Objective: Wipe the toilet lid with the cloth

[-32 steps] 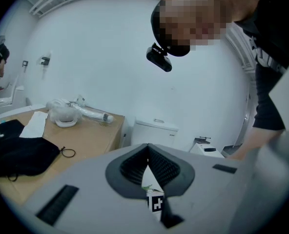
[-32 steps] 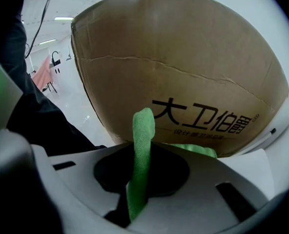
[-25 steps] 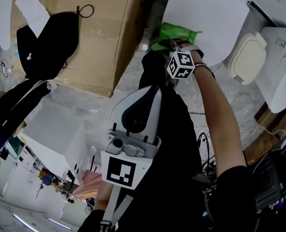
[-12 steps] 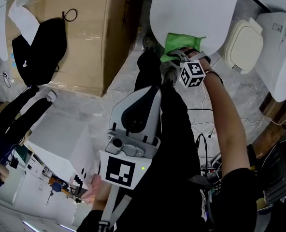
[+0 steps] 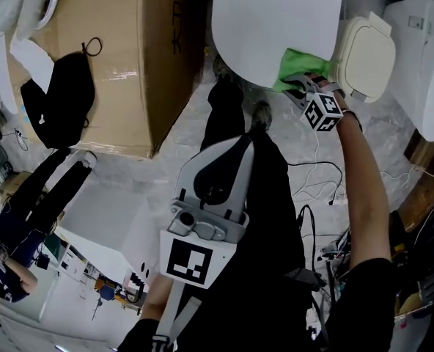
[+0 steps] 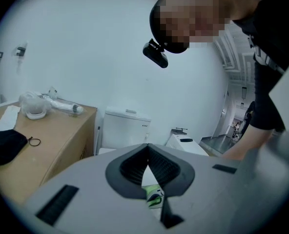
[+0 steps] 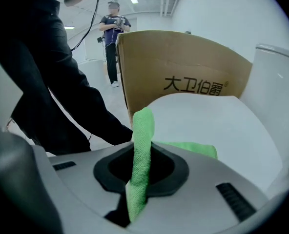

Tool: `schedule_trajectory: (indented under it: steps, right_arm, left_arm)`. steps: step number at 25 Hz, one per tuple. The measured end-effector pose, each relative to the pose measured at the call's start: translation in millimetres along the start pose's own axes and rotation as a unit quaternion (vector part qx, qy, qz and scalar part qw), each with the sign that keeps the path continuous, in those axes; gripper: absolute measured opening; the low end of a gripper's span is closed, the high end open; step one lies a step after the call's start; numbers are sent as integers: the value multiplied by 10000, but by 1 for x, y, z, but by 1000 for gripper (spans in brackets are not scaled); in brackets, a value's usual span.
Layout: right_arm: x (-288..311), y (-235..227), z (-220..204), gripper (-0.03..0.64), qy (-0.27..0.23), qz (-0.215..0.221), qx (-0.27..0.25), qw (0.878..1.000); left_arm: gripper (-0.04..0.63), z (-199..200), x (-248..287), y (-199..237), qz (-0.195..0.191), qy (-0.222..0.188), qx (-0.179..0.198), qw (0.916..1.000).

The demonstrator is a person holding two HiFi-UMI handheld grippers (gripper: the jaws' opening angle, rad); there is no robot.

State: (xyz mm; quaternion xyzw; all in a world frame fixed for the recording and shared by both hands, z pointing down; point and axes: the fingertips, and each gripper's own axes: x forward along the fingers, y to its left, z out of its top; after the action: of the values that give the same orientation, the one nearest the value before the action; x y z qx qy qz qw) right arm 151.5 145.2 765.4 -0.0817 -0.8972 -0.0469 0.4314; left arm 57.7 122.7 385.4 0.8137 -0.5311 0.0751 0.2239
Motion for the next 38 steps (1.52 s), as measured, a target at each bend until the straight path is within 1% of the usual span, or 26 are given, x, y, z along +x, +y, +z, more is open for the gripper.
schedule_trajectory:
  steps: [4, 7, 9, 10, 11, 12, 13, 14, 15, 16, 19, 20, 21, 22, 23, 24, 25, 28, 30, 32, 34, 38]
  right_arm:
    - [-17, -11, -19, 52, -108, -298, 630, 9975]
    - [-25, -16, -27, 52, -215, -546, 1084, 9924]
    - [-28, -17, -30, 52, -179, -597, 1364, 9887]
    - [-30, -19, -31, 52, -153, -607, 1589, 9853]
    - [-34, -24, -30, 52, -178, -678, 1895, 9794]
    - [-40, -33, -27, 52, -305, -859, 2259, 9699]
    - [-51, -45, -22, 52, -534, -1146, 2636, 9563]
    - [-63, -60, -17, 52, -814, -1495, 3003, 9385]
    - [-77, -76, -13, 52, -1108, -1854, 3359, 9168]
    - [-92, -93, -11, 52, -1403, -2186, 3712, 8915]
    - [-132, -147, -6, 52, -2192, -2997, 4626, 8050]
    - [-144, -165, -4, 52, -2384, -3229, 4820, 7788]
    - [-155, -183, -2, 52, -2520, -3450, 4940, 7573]
    - [-165, -201, 0, 52, -2598, -3662, 4993, 7410]
    - [-173, -217, 1, 52, -2631, -3857, 5009, 7288]
    - [-178, -233, 2, 52, -2631, -4026, 5012, 7194]
    - [-181, -248, 3, 52, -2601, -4169, 5014, 7122]
    - [-178, -292, 1, 52, -2411, -4478, 5061, 6965]
    - [-169, -318, -3, 52, -2279, -4583, 5166, 6864]
    - [-151, -339, -8, 52, -2113, -4604, 5306, 6796]
    - [-127, -356, -15, 52, -1872, -4576, 5411, 6803]
    - [-71, -373, -25, 52, -1337, -4272, 5601, 6970]
  left_arm:
    - [3, 4, 14, -10, -146, 56, 57, 9999]
    - [3, 10, 24, -15, -281, 84, 111, 9995]
    - [3, 13, 29, -13, -366, 114, 126, 9992]
    - [3, 15, 31, -11, -397, 130, 135, 9990]
    - [3, 17, 33, -8, -415, 146, 151, 9989]
    - [3, 19, 37, -4, -419, 166, 168, 9988]
    - [3, 21, 41, 0, -414, 191, 175, 9988]
    - [3, 22, 45, 4, -408, 217, 169, 9988]
    - [3, 24, 49, 9, -410, 239, 154, 9988]
    - [3, 26, 54, 14, -419, 260, 139, 9987]
    - [3, 35, 67, 31, -460, 303, 103, 9984]
    - [3, 39, 71, 36, -475, 300, 96, 9984]
    - [3, 44, 75, 42, -488, 294, 101, 9983]
    - [3, 49, 80, 48, -494, 292, 116, 9983]
    - [3, 54, 85, 55, -492, 299, 133, 9983]
    - [3, 58, 89, 62, -488, 306, 144, 9982]
    - [3, 63, 93, 69, -487, 303, 143, 9983]
    - [3, 76, 103, 94, -486, 260, 72, 9985]
    - [3, 82, 109, 109, -476, 238, -14, 9986]
    - [3, 88, 115, 124, -460, 228, -77, 9987]
    - [3, 91, 123, 138, -435, 240, -95, 9987]
    - [3, 95, 137, 162, -404, 224, -153, 9988]
